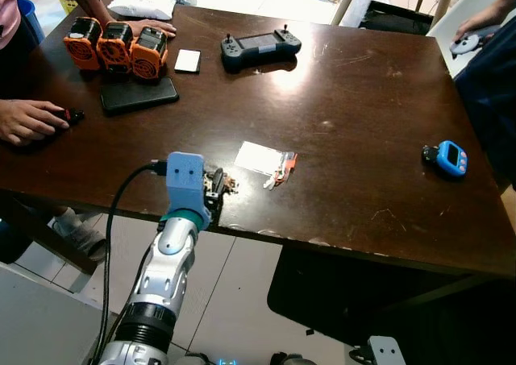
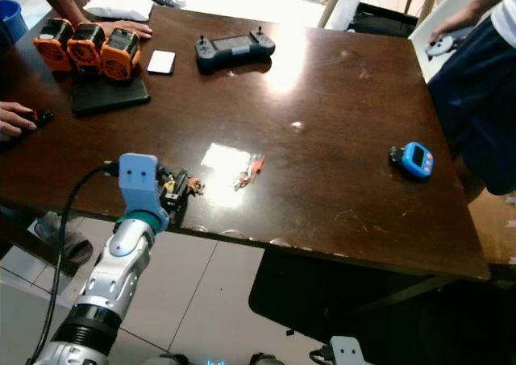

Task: Hang keys on a hook

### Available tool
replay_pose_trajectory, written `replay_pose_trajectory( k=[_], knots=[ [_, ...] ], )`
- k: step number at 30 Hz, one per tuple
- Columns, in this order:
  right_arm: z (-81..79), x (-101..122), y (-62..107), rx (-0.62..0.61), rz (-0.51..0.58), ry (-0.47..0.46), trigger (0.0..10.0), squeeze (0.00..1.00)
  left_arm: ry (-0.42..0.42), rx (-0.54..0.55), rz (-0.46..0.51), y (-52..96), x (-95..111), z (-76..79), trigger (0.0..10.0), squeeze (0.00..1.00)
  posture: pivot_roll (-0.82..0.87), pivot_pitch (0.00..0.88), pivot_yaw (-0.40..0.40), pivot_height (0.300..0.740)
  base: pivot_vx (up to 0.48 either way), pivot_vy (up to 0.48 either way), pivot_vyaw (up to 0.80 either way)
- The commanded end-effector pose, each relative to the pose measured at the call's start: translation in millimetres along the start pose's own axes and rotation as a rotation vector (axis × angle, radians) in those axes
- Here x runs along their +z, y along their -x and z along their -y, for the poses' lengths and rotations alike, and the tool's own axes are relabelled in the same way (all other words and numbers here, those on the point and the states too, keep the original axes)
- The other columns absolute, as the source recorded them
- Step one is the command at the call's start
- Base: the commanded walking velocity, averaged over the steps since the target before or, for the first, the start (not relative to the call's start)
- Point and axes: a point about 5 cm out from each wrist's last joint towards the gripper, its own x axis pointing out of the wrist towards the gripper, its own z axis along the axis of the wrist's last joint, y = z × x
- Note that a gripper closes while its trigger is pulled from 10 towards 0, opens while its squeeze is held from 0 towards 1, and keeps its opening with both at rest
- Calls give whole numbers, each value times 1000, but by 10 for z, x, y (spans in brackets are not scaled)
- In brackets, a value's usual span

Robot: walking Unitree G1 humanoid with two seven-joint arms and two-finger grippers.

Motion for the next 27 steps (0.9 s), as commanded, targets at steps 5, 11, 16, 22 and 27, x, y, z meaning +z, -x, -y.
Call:
replay_pose_trajectory(
  k=[5, 11, 16, 22, 27],
  knots=[
    [1, -98, 17, 0, -25, -6, 10000, 0, 6, -13, -27, 61, -100, -22, 10000, 0, 85, 158, 24, 740, 0, 0, 0],
    [4, -97, 17, -1, -25, -6, 10000, 0, 11, -21, -45, 105, -156, -69, 10000, 0, 85, 158, 23, 740, 0, 0, 0],
    [9, -95, 18, -2, -25, -5, 10000, 0, 7, -13, -58, 122, -194, -108, 7765, 0, 86, 159, 22, 740, 0, 0, 0],
    [20, -92, 20, -4, -24, -4, 10000, 0, 8, 3, -58, 105, -192, -102, 3451, 0, 79, 155, 20, 740, 0, 0, 0],
    [27, -88, 21, -7, -23, -3, 10000, 0, 12, -15, -55, 88, -181, -60, 0, 0, 75, 151, 20, 740, 0, 0, 0]
  ],
)
